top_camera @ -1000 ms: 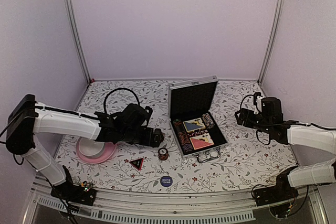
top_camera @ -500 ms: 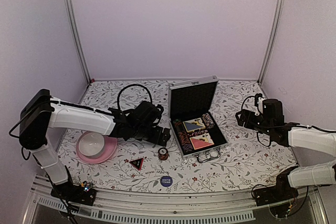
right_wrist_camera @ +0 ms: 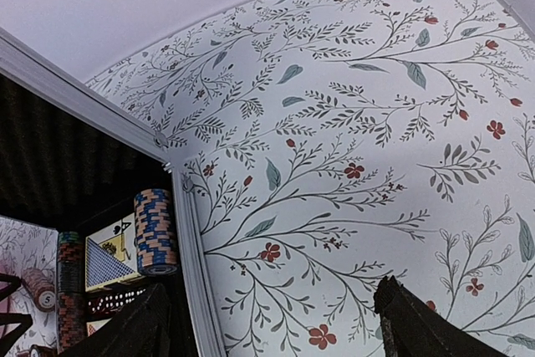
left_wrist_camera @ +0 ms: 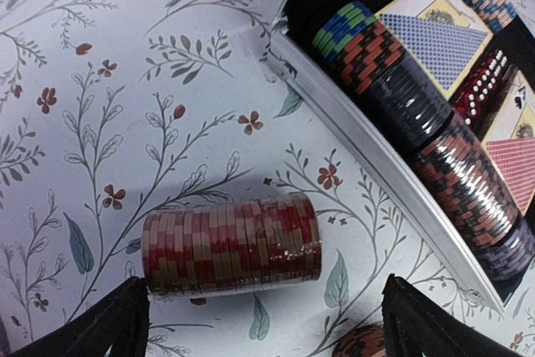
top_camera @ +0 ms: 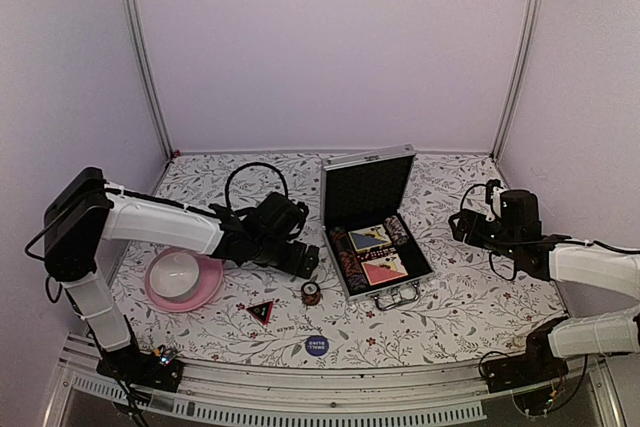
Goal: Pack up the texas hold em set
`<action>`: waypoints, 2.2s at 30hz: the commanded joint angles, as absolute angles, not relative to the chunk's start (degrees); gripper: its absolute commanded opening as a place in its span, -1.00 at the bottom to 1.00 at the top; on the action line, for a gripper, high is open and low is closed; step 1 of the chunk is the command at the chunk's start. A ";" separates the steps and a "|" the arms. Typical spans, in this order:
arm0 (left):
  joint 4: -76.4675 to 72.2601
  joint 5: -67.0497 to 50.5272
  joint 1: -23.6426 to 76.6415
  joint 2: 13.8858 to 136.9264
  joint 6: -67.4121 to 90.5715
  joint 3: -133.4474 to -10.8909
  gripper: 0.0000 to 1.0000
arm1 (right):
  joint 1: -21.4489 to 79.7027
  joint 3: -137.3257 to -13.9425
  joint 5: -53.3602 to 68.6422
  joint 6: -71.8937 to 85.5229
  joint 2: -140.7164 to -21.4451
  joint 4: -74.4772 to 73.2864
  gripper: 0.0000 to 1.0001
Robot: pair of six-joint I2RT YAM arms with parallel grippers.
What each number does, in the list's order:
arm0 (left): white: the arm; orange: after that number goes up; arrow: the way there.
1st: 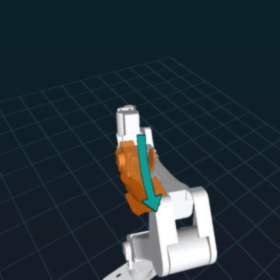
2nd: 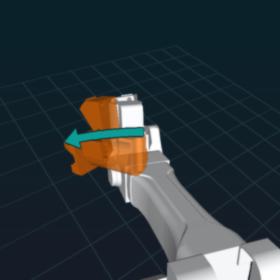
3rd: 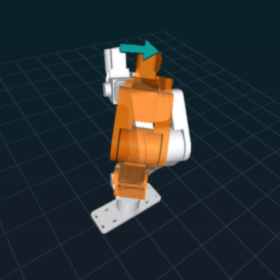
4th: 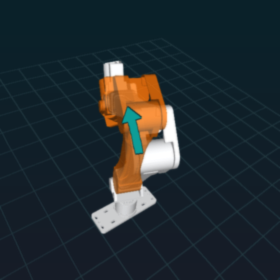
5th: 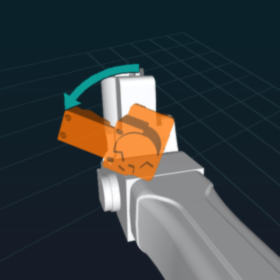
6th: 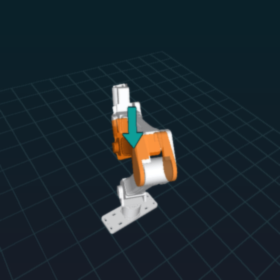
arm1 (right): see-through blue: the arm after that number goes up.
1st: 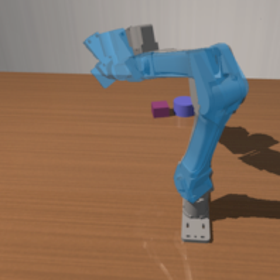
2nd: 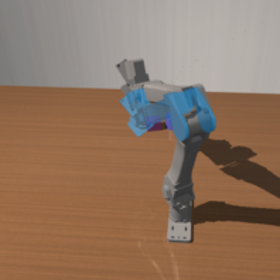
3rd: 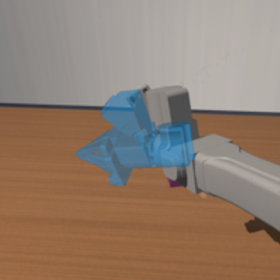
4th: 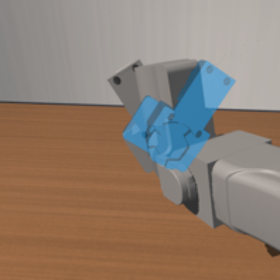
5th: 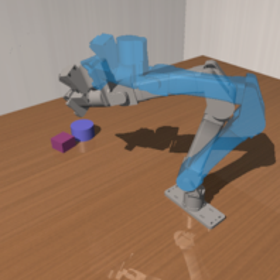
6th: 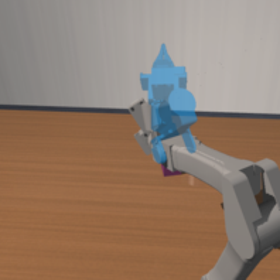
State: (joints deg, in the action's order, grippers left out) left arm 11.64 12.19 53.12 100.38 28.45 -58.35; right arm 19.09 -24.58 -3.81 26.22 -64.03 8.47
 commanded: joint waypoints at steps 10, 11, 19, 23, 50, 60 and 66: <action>10.46 12.25 51.52 104.90 28.07 -59.76 0.95 | 18.81 -23.01 -4.13 27.41 -62.26 9.35 0.72; 10.40 12.41 51.55 105.36 27.88 -59.98 0.95 | 18.81 -23.03 -4.21 27.38 -62.19 9.24 0.72; 10.55 14.08 51.57 106.36 27.51 -61.22 0.94 | 18.83 -22.93 -4.39 27.28 -62.46 9.23 0.72; 10.56 14.86 51.53 106.79 26.74 -61.48 0.95 | 18.81 -22.87 -4.39 27.51 -62.67 9.34 0.72; 14.24 17.07 51.55 108.94 30.10 -63.46 0.55 | 18.85 -22.85 -4.39 27.77 -62.35 9.36 0.72; 14.34 16.90 51.51 109.33 30.44 -63.54 0.52 | 18.83 -22.59 -4.48 27.86 -61.99 9.32 0.72; 13.94 17.29 51.53 108.80 30.41 -63.09 0.34 | 18.81 -22.85 -4.32 27.78 -61.50 9.08 0.72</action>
